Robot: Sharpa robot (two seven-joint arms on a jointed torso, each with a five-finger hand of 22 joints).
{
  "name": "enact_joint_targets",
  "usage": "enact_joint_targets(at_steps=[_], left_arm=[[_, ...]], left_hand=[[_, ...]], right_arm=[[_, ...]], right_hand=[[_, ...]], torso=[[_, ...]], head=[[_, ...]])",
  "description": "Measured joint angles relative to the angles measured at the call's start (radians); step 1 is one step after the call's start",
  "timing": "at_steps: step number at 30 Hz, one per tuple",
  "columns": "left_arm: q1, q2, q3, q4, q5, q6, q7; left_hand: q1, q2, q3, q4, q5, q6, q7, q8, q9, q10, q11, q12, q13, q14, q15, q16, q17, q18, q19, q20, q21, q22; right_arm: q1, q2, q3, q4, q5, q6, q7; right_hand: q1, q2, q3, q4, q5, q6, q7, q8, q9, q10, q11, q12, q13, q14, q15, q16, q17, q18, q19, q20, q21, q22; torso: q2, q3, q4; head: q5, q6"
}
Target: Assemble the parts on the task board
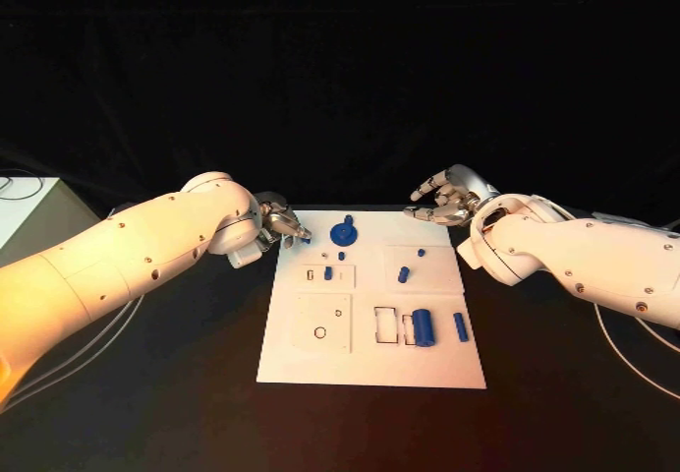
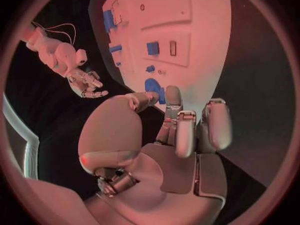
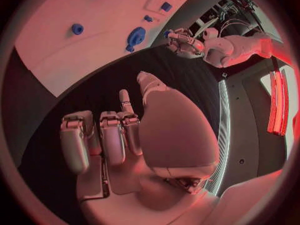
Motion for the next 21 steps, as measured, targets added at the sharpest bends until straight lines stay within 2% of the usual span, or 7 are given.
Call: enact_joint_targets(at_steps=[1,3,4,10,18,21], left_arm=[[-0.001,-0.009,-0.004,0.015,0.001,-0.002,0.000],[-0.006,-0.030,-0.011,0.048,0.002,-0.010,-0.001],[-0.008,-0.039,-0.013,0.060,0.003,-0.014,-0.001],[-0.031,-0.086,-0.027,0.134,0.000,-0.058,-0.002],[-0.062,-0.109,-0.033,0.192,-0.020,-0.116,-0.002],[-0.071,-0.111,-0.035,0.201,-0.032,-0.130,-0.002]], left_hand=[[-0.002,0.002,0.000,0.000,0.000,0.000,0.000,0.000,-0.002,0.005,0.001,0.003,0.003,-0.003,-0.003,0.000,0.000,-0.007,0.002,-0.002,0.000,0.002],[-0.014,0.001,0.006,-0.006,0.000,0.001,0.000,0.000,-0.005,0.010,-0.003,0.010,0.011,-0.003,-0.003,0.000,0.000,-0.007,0.003,-0.003,0.006,0.006],[-0.019,-0.003,0.036,-0.036,0.000,0.001,-0.001,0.000,-0.009,0.013,-0.001,0.010,0.012,-0.003,-0.003,0.000,0.000,-0.007,0.003,-0.003,0.006,0.008],[-0.041,-0.002,0.036,-0.036,0.000,0.011,-0.001,0.006,-0.022,0.032,-0.005,0.031,0.037,-0.003,-0.003,0.004,0.000,-0.007,0.011,-0.010,0.013,0.023],[-0.067,0.001,0.049,-0.049,0.010,0.020,-0.002,0.015,-0.042,0.050,-0.008,0.041,0.053,-0.003,-0.011,0.008,0.000,-0.007,0.022,-0.014,0.022,0.034],[-0.075,0.001,0.064,-0.064,0.010,0.020,-0.002,0.016,-0.045,0.050,-0.008,0.045,0.056,-0.003,-0.011,0.008,0.000,-0.007,0.022,-0.014,0.022,0.034]], right_arm=[[-0.001,0.000,0.000,0.000,0.000,0.000,0.000],[-0.004,-0.002,0.000,0.000,0.000,0.002,0.000],[-0.005,-0.002,0.000,0.000,0.000,0.002,-0.001],[-0.009,-0.005,-0.001,-0.001,0.000,0.005,-0.001],[-0.013,-0.006,-0.001,-0.003,0.000,0.008,-0.002],[-0.014,-0.005,-0.001,-0.003,0.000,0.008,-0.003]], right_hand=[[0.000,0.000,0.000,0.000,0.000,0.000,0.000,0.000,0.000,0.000,0.000,0.000,0.000,0.000,0.000,0.000,0.000,0.000,0.000,0.000,0.000,0.000],[0.000,0.000,0.000,0.000,0.002,0.000,0.000,0.000,0.000,0.000,0.000,0.000,0.000,0.000,0.000,0.000,0.000,0.000,0.000,0.000,0.000,0.000],[0.000,0.000,0.000,0.000,0.004,0.000,0.000,0.000,0.000,0.000,0.000,0.000,0.000,0.000,0.000,0.000,0.000,0.000,0.000,0.000,0.000,0.000],[0.000,0.000,0.000,0.000,0.004,0.000,0.000,0.000,0.000,0.000,0.000,0.000,0.000,0.000,0.000,0.000,0.000,0.000,0.000,0.000,0.000,0.001],[0.000,0.000,0.000,0.000,0.004,0.000,0.000,0.000,0.000,0.000,0.000,0.000,0.000,0.000,0.000,0.000,0.001,0.000,0.000,0.000,0.000,0.001],[0.000,0.000,0.000,0.000,0.004,0.000,0.000,0.000,0.000,0.000,0.000,0.000,0.000,0.000,0.000,0.000,0.001,0.000,0.000,0.000,0.000,0.001]], torso=[[-0.002,-0.0004,0.0003],[-0.005,-0.0007,0.0014],[-0.006,-0.0011,0.0020],[-0.016,-0.0019,0.0046],[-0.021,-0.0035,0.0078],[-0.021,-0.0032,0.0077]], head=[[0.000,-0.001],[0.001,-0.004],[0.002,-0.004],[0.003,-0.011],[0.003,-0.017],[0.004,-0.018]])
